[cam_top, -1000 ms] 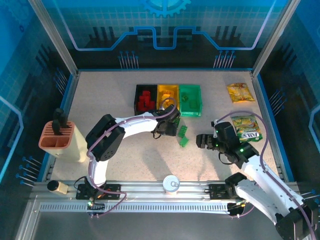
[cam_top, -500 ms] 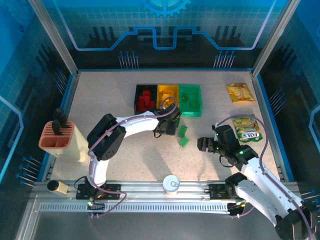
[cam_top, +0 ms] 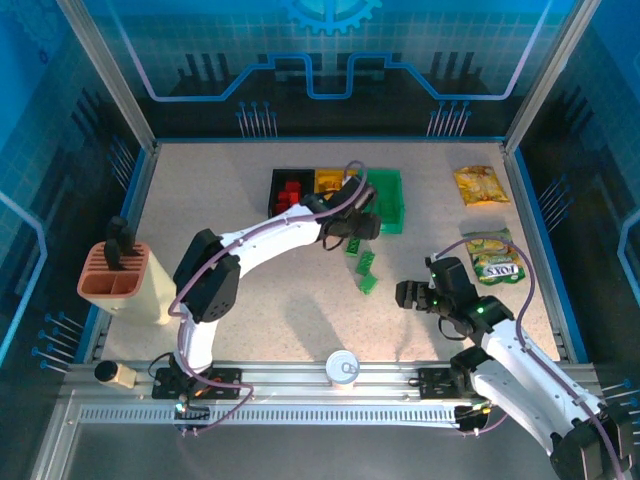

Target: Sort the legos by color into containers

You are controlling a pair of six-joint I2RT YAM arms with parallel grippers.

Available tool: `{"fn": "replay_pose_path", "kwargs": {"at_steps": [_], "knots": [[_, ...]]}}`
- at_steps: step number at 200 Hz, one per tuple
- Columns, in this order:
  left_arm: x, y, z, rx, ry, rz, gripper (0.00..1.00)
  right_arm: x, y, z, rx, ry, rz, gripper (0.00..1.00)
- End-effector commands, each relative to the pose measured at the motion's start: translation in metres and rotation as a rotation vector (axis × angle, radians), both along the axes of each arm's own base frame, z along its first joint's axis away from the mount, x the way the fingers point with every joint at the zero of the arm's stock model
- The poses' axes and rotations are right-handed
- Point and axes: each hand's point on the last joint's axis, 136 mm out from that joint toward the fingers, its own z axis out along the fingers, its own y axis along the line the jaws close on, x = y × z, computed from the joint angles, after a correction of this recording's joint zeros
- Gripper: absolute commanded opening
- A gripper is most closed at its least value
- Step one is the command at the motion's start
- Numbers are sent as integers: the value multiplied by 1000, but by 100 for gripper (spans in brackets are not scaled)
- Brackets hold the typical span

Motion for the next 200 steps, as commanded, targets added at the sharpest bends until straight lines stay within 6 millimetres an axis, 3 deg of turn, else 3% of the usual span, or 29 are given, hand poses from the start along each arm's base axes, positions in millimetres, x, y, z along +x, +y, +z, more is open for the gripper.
{"fn": "replay_pose_path", "kwargs": {"at_steps": [1,30,92,146,178,200], "knots": [[10,-17,12,0,-22,-57,55,2,-2,1,25,-15,-26,93],[31,-29,25,-6,-45,-61,56,2,-1,1,38,-25,-19,93],[68,-28,13,-6,-24,-32,57,2,1,3,51,-38,-13,93],[82,-34,14,-23,-55,-52,70,2,1,1,52,-32,-11,93],[88,-36,34,-40,-94,-64,81,3,2,2,54,-35,-8,93],[85,-35,50,-54,-111,-68,83,2,2,2,54,-33,-8,93]]}}
